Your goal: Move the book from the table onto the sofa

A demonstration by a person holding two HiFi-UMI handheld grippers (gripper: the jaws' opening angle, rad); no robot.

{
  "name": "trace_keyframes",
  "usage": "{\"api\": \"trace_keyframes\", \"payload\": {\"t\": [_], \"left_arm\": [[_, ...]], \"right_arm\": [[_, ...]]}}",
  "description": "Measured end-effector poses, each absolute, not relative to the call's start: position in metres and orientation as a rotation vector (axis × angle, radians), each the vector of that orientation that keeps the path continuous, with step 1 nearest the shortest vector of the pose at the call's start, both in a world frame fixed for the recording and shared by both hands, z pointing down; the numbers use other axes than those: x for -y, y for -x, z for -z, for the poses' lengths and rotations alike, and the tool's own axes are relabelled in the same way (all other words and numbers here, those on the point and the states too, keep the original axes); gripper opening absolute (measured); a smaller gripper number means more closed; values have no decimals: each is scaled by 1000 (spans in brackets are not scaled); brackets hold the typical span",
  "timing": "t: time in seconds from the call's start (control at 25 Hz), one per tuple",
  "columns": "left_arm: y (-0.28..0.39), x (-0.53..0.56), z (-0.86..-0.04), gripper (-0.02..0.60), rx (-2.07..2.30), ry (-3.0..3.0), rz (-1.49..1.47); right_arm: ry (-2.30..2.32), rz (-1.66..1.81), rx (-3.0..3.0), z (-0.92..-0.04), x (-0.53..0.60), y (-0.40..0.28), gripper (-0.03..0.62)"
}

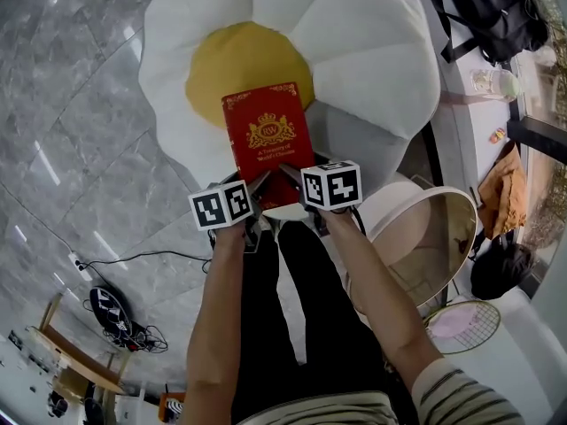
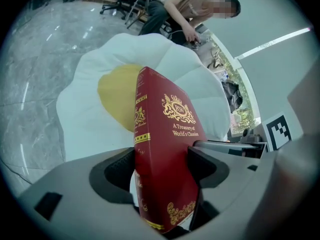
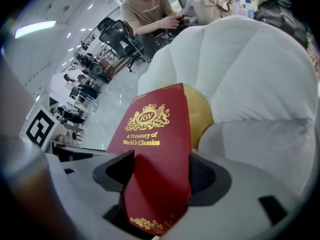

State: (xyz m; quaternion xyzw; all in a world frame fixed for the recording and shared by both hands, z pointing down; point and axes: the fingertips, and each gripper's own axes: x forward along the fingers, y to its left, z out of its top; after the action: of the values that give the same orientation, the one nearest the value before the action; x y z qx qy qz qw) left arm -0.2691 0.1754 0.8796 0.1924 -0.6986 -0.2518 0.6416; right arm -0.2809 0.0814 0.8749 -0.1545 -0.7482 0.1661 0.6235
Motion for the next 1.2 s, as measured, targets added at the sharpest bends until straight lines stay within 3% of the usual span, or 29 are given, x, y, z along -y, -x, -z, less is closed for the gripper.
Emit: {"api": "trace_keyframes", "payload": {"t": [1.2], "left_arm": [[288,-166,-954,334,1597,-362,702]], "right_arm": [[336,-319,1723,-947,-71,308,341]]}}
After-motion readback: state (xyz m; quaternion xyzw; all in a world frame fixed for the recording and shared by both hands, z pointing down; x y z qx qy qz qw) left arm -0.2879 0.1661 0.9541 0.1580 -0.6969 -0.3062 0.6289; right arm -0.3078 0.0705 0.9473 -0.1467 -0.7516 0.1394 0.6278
